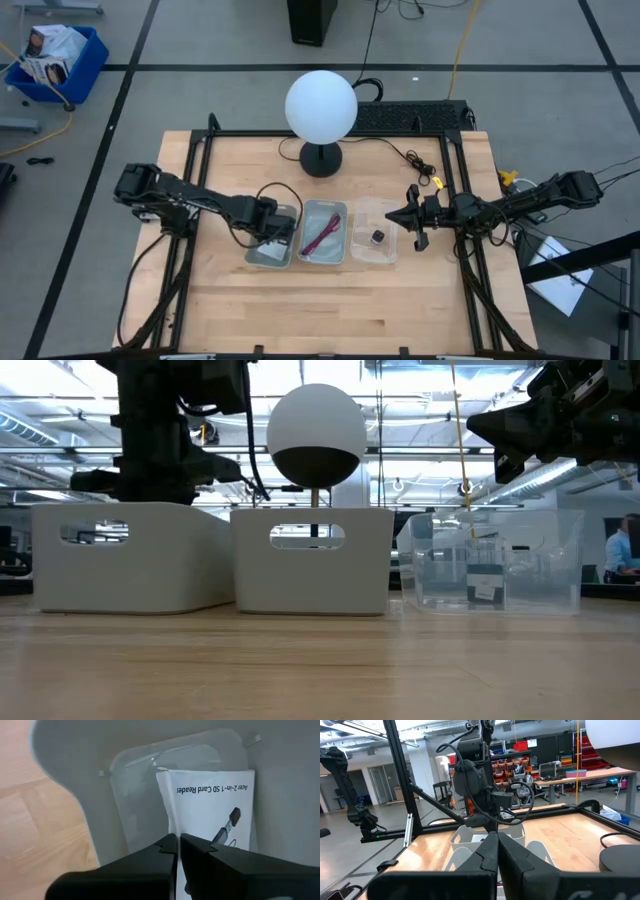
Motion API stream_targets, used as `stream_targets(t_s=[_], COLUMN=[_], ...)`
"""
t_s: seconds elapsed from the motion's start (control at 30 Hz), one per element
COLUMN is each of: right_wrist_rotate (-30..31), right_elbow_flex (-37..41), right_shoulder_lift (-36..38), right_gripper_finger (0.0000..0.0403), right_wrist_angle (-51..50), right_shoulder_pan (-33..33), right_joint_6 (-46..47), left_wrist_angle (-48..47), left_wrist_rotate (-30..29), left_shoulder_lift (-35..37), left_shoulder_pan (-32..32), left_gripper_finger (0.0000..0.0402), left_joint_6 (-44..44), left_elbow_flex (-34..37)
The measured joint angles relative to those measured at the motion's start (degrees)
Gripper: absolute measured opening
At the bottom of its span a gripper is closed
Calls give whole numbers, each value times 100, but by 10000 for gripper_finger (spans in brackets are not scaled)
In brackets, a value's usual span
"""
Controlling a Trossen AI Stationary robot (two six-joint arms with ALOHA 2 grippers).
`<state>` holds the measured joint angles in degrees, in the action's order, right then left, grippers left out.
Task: Pick and place items into bin
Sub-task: Put the white card reader box into the left gray bin, then return to Home Position
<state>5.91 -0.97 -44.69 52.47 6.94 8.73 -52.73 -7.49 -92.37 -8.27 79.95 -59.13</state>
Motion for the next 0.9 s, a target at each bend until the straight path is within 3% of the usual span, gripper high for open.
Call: stream_targets(t_s=[0.17,0.5,0.67,0.8,0.9], right_wrist_rotate=[-2,-2,-2,-7,-4], right_elbow_flex=[0,0,-1,-2,0], right_shoulder_lift=[1,2,2,2,-2], right_gripper_finger=[0,0,0,0,0], right_wrist_angle=[-1,-2,-4,-33,-114], right_shoulder_pan=[0,0,0,2,2], right_joint_6=[0,0,-30,-252,-530], left_wrist_angle=[2,-39,-48,-71,55], left_wrist_rotate=[-14,-284,-574,-1159,-1730], left_shoulder_lift=[-6,380,799,1323,1678], left_shoulder_pan=[0,-11,-50,-387,-913], left_gripper_finger=[22,128,162,160,124], left_joint_6=[0,-89,-540,-1469,-2240], left_elbow_flex=[0,2,-18,-259,-398])
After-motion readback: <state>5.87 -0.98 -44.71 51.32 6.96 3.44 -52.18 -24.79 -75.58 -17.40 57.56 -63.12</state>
